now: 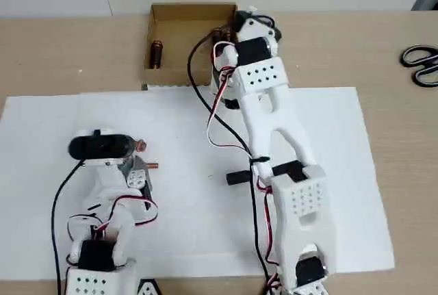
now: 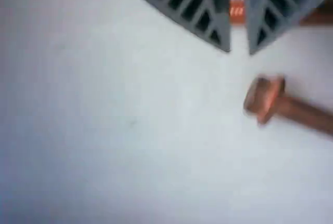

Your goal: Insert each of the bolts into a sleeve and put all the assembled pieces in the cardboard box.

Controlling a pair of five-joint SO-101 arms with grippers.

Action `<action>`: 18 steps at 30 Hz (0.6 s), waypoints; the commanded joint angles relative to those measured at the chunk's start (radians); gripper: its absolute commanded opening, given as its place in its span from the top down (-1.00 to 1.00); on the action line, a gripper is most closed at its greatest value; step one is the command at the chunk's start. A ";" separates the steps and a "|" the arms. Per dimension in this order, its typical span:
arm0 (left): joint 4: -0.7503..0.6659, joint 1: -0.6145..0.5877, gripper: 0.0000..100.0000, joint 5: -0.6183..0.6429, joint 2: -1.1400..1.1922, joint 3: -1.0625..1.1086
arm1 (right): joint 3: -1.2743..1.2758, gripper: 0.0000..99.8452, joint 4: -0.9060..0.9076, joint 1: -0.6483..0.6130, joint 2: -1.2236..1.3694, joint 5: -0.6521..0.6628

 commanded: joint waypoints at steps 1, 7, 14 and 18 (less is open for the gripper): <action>0.003 -0.002 0.99 0.005 -0.003 -0.133 | 0.048 1.00 0.019 0.016 -0.145 0.098; 0.092 -0.002 0.99 0.005 0.000 -0.332 | 0.189 1.00 0.018 0.042 -0.317 0.172; 0.238 -0.008 0.99 0.003 0.017 -0.561 | 0.502 1.00 0.016 0.125 -0.506 0.175; 0.295 -0.086 0.99 0.005 0.157 -0.739 | 0.678 1.00 0.012 0.179 -0.628 0.186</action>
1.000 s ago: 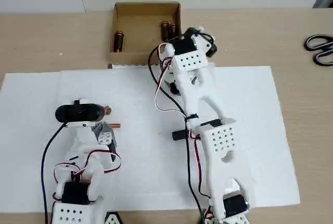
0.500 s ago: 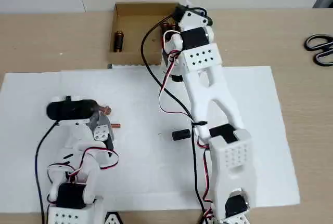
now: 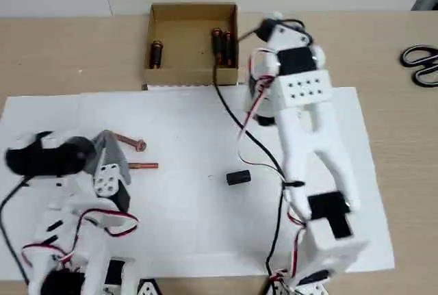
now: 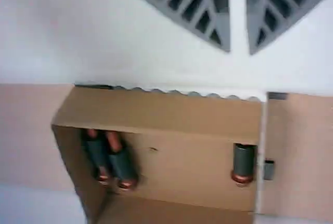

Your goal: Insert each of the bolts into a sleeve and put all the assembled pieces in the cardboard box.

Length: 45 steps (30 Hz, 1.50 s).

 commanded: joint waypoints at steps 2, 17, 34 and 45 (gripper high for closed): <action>0.072 -0.051 0.99 0.005 0.201 -0.245 | 0.169 1.00 0.008 0.048 -0.185 0.051; 0.445 -0.089 0.99 -0.233 0.733 -0.710 | 0.589 1.00 0.007 0.193 -0.544 0.064; 0.465 -0.107 0.98 -1.318 1.126 -0.710 | 0.924 1.00 -0.114 0.355 -0.924 0.173; 0.411 -0.109 0.98 -1.857 1.379 -0.714 | 0.968 1.00 -0.151 0.357 -1.000 0.173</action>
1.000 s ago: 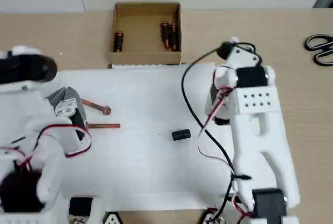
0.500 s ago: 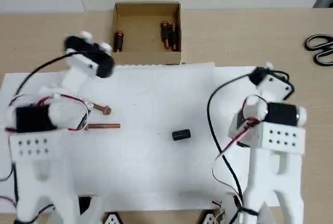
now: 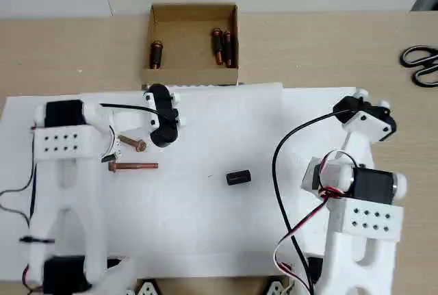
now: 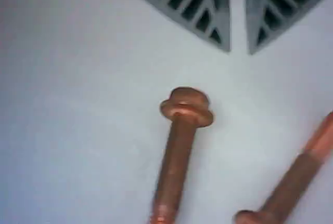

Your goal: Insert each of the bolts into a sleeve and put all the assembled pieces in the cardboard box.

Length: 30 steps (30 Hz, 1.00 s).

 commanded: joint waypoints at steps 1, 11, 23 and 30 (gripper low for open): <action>-0.044 -0.002 0.98 -0.285 0.052 -0.044 | -0.006 1.00 -0.021 0.007 -0.024 0.011; -0.176 -0.002 0.88 -0.385 0.190 -0.044 | -0.006 1.00 -0.021 0.004 -0.016 0.009; -0.370 0.006 0.87 -0.474 0.333 -0.045 | -0.005 1.00 -0.028 0.004 -0.015 0.011; -0.433 0.012 0.87 -0.489 0.408 -0.047 | -0.005 1.00 -0.028 0.004 -0.015 0.011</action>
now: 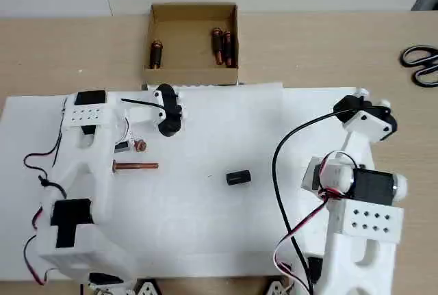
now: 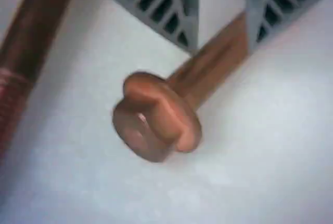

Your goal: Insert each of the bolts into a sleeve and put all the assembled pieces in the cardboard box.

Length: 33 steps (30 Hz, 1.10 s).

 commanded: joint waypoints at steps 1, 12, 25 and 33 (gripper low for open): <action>-0.038 0.015 0.87 -0.479 0.015 -0.050 | -0.005 1.00 -0.019 0.004 -0.012 0.009; -0.018 0.052 0.87 -0.466 0.129 -0.124 | -0.005 1.00 -0.019 0.004 -0.012 0.009; 0.146 0.166 0.88 -0.404 0.127 -0.193 | -0.005 1.00 -0.024 0.004 -0.012 0.009; 0.180 0.149 0.88 -0.402 0.140 -0.170 | -0.005 1.00 -0.024 0.004 -0.012 0.009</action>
